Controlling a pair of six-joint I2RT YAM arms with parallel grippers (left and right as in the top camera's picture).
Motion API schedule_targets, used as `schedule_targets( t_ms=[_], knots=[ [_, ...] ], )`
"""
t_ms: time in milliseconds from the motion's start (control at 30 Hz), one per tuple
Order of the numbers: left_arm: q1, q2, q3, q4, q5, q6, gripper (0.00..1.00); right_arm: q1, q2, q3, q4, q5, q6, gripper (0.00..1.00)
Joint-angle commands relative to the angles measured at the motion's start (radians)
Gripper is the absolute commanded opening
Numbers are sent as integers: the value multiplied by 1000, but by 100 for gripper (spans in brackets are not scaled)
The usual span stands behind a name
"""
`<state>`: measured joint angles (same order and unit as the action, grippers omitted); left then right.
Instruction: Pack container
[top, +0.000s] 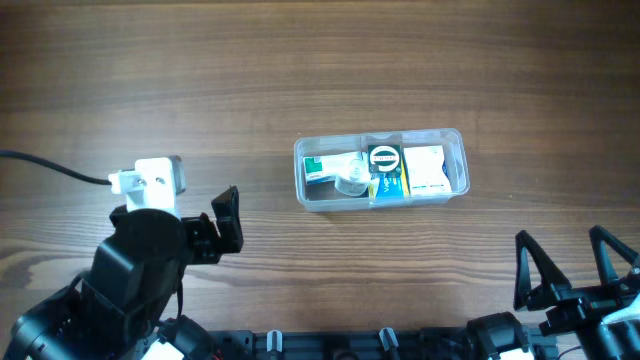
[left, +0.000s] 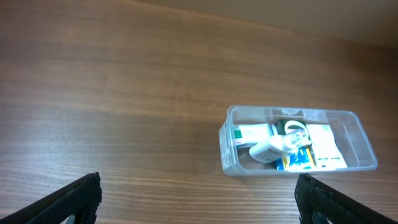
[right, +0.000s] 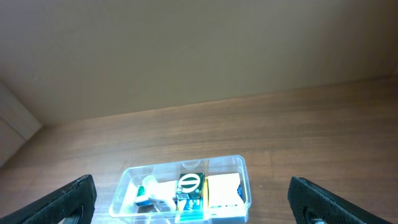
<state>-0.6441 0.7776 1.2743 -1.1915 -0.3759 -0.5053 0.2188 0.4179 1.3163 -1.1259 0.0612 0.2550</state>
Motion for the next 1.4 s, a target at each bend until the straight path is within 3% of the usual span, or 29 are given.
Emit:
schedule_targets(
  t_ms=[0,133,200,500,667,967,1367],
  knots=[
    [144,-74,-60,88,30,62,100,-3,4,0,2,18,-18,100],
    [414,-174,-222,302,371,283,100,-3,4,0,2,18,-18,100],
    [523,-245,-342,404,472,320,100,-3,4,0,2,18,-18,100],
    [579,-617,-911,690,499,284,100,-3,4,0,2,18,-18,100],
    [599,-753,-1114,859,500,226,100,-3,4,0,2,18,-19,100],
    [603,-775,-1204,969,483,209,100,-3,4,0,2,18,-18,100],
    [603,-775,-1205,972,483,209,100,-3,4,0,2,18,-18,100]
  ],
)
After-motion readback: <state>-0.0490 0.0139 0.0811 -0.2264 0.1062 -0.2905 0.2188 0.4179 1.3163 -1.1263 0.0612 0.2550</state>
